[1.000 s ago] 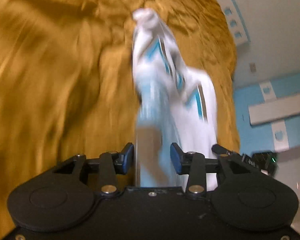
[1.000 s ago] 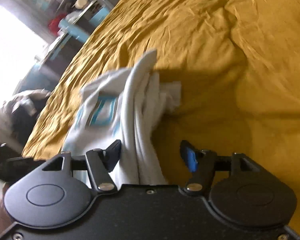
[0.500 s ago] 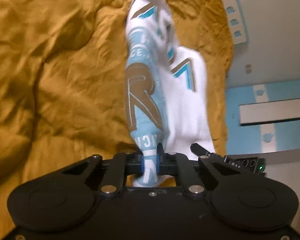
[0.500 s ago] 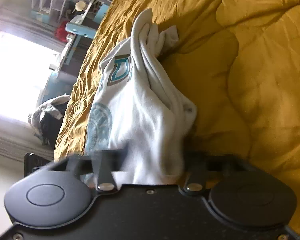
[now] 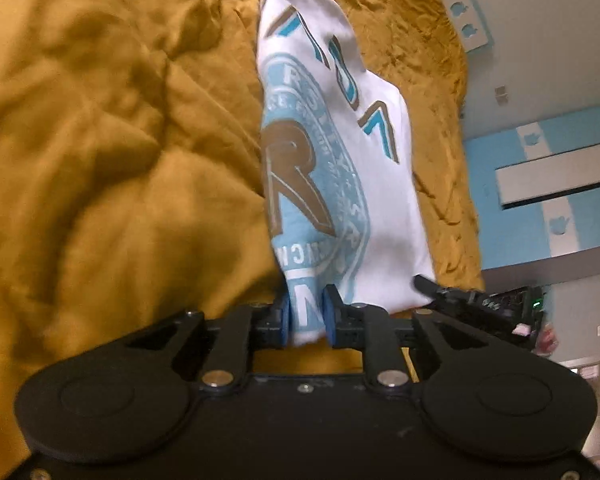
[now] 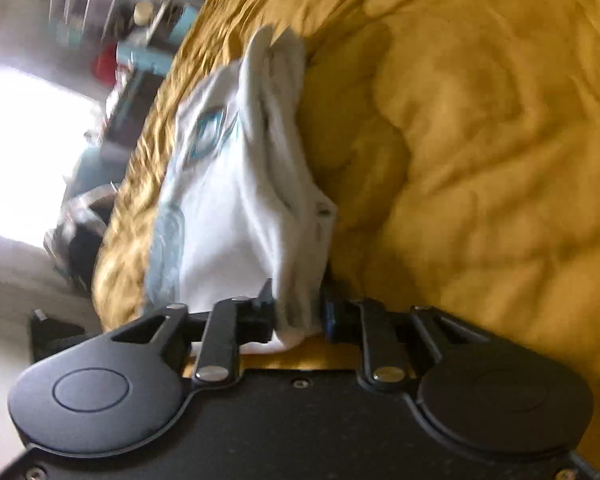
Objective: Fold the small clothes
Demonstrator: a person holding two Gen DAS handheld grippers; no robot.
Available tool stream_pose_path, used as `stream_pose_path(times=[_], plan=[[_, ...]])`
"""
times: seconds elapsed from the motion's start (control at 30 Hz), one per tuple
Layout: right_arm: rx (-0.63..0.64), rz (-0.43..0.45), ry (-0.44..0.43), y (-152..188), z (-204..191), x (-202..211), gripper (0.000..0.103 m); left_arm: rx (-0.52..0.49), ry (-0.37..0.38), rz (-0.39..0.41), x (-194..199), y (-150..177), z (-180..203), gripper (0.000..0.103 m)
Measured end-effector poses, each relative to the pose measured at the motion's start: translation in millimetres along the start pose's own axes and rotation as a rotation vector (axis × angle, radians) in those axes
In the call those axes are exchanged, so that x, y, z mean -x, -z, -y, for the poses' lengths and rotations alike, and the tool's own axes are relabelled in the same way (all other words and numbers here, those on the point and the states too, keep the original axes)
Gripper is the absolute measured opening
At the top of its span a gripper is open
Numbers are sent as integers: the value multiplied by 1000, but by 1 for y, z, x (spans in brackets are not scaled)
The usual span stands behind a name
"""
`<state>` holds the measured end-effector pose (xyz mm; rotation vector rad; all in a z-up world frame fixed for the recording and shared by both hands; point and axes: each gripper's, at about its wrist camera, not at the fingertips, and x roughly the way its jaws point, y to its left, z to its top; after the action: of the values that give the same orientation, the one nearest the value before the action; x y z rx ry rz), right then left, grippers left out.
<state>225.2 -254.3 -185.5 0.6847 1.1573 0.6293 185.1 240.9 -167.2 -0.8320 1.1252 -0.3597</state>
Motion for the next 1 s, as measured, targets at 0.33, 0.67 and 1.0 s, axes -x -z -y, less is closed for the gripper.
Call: stream_pose_path(times=[0.33, 0.67, 1.0], plan=[[661, 320, 327, -56, -139, -27, 19, -264, -117, 333, -6, -84, 58, 28], [634, 253, 473, -95, -118, -112, 10, -208, -160, 334, -72, -115, 35, 29], [647, 309, 430, -128, -146, -117, 10, -311, -153, 426, -77, -187, 63, 32]])
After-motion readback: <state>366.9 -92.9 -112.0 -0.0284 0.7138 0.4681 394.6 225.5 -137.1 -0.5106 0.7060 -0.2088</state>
